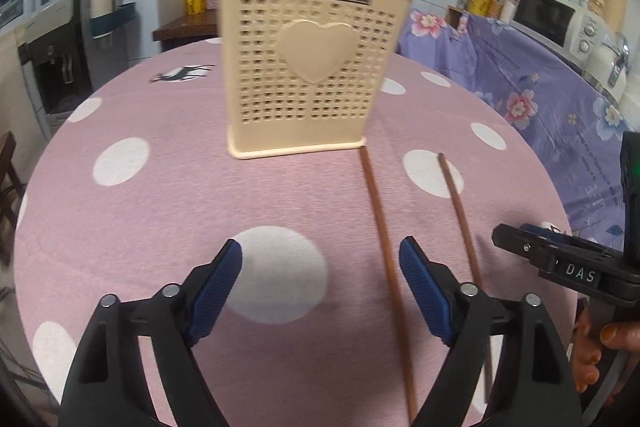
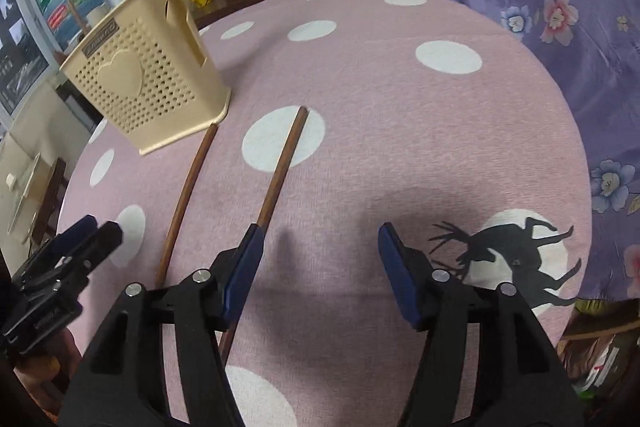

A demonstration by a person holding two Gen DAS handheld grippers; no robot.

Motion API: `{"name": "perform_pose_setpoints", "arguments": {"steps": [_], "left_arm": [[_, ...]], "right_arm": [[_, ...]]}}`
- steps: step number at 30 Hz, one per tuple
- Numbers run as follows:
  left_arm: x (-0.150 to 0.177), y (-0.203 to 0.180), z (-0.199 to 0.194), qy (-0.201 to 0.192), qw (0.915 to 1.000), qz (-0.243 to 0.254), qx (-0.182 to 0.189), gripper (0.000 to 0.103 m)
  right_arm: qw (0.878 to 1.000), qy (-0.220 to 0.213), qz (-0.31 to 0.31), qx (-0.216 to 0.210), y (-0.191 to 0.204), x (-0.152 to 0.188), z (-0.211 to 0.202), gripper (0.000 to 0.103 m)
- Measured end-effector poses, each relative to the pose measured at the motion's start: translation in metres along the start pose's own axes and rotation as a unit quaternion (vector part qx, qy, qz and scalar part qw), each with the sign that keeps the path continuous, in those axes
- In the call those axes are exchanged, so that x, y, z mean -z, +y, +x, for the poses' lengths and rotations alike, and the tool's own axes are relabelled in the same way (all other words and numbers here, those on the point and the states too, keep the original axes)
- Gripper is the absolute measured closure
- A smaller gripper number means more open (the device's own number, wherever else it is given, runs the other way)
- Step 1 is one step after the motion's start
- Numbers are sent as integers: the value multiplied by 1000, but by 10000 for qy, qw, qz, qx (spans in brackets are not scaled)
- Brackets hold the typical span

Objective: Organize utensils
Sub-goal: 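Close the left tool on a wooden chopstick while the right tool grasps the other chopstick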

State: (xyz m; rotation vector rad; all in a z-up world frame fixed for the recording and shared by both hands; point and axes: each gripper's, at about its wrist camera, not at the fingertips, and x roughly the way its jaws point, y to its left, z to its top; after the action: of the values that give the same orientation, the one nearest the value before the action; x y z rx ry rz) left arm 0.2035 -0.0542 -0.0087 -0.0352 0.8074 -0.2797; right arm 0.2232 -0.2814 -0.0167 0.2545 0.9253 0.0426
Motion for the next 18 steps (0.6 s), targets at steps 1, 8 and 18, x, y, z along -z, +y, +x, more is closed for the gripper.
{"name": "perform_pose_setpoints", "arguments": {"steps": [1, 8, 18], "left_arm": [[-3, -6, 4, 51, 9999, 78, 53, 33], [-27, -34, 53, 571, 9971, 428, 247, 55], [-48, -47, 83, 758, 9930, 868, -261, 83]], "right_arm": [[10000, -54, -31, 39, 0, 0, -2, 43], [9996, -205, -87, 177, -1, 1, -7, 43], [9993, -194, -190, 238, 1, -2, -2, 43]]}}
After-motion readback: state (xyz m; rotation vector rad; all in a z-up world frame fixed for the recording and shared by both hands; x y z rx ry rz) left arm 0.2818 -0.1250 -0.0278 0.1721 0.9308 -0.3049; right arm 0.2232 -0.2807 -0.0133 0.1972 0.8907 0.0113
